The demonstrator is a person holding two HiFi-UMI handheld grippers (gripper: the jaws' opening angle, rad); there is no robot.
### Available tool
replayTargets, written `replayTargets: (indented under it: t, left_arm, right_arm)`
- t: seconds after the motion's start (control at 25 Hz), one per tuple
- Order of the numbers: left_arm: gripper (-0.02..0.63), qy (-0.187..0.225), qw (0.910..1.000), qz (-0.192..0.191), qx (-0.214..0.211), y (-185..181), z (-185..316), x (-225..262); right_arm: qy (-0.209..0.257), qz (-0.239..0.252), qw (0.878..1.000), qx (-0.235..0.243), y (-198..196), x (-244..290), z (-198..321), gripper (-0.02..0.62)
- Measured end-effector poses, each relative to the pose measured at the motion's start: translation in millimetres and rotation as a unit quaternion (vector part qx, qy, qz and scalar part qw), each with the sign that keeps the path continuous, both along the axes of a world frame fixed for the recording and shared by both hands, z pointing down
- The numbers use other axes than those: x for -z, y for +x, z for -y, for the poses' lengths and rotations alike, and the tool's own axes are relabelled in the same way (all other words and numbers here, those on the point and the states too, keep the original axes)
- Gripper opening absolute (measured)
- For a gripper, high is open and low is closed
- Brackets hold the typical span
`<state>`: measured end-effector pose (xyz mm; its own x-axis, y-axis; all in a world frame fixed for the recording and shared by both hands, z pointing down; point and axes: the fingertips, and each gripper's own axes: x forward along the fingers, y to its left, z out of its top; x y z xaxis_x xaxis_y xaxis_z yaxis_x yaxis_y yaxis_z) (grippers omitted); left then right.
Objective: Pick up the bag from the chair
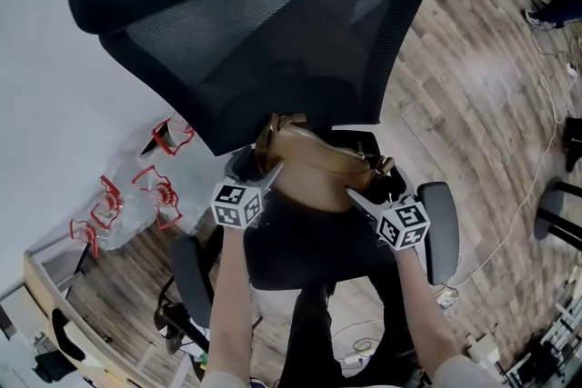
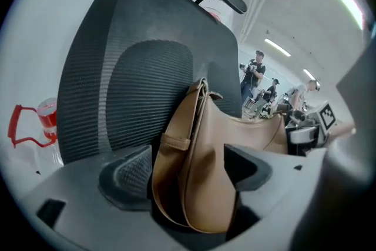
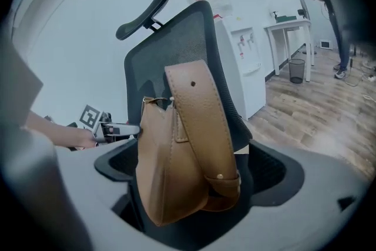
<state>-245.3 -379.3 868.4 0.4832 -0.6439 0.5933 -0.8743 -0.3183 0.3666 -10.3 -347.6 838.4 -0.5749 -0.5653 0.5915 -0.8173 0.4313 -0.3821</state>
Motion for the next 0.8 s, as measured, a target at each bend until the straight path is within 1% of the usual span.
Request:
replayTargets:
  t: [0.12, 0.24, 0.44, 0.56, 0.64, 0.8]
  left_arm:
    - [0.354, -0.015, 0.9997, -0.018, 0.0, 2.9, 0.8, -19.8]
    - [0.361, -0.011, 0.9988, -0.048, 0.004, 2.8, 2.7, -28.5]
    - [0.362, 0.006, 0.9968, -0.076, -0.024, 6.3, 6.2, -28.1]
    - [0.362, 0.012, 0.9951, -0.089, -0.043, 8.2, 6.2, -27.4]
    - [0.364, 0.016, 0.9944, -0.092, -0.049, 8.9, 6.5, -27.2]
    - [0.376, 0.014, 0.9953, -0.075, -0.061, 17.1, 6.1, -29.4]
  right_arm:
    - [-0.005, 0.013, 1.0, 0.0, -6.3, -13.7, 5.3, 0.571]
    - [-0.007, 0.01, 1.0, 0.004, -10.2, -27.2, 3.1, 0.571]
    - [-0.011, 0.025, 1.0, 0.001, -6.2, -39.2, 5.7, 0.574]
    - [-0.007, 0.032, 0.999, 0.015, -10.5, -40.2, 3.8, 0.574]
    - [-0.009, 0.026, 0.999, 0.026, -13.8, -44.0, 1.1, 0.574]
    - [-0.004, 0.007, 0.999, 0.037, -15.5, -46.7, -2.4, 0.575]
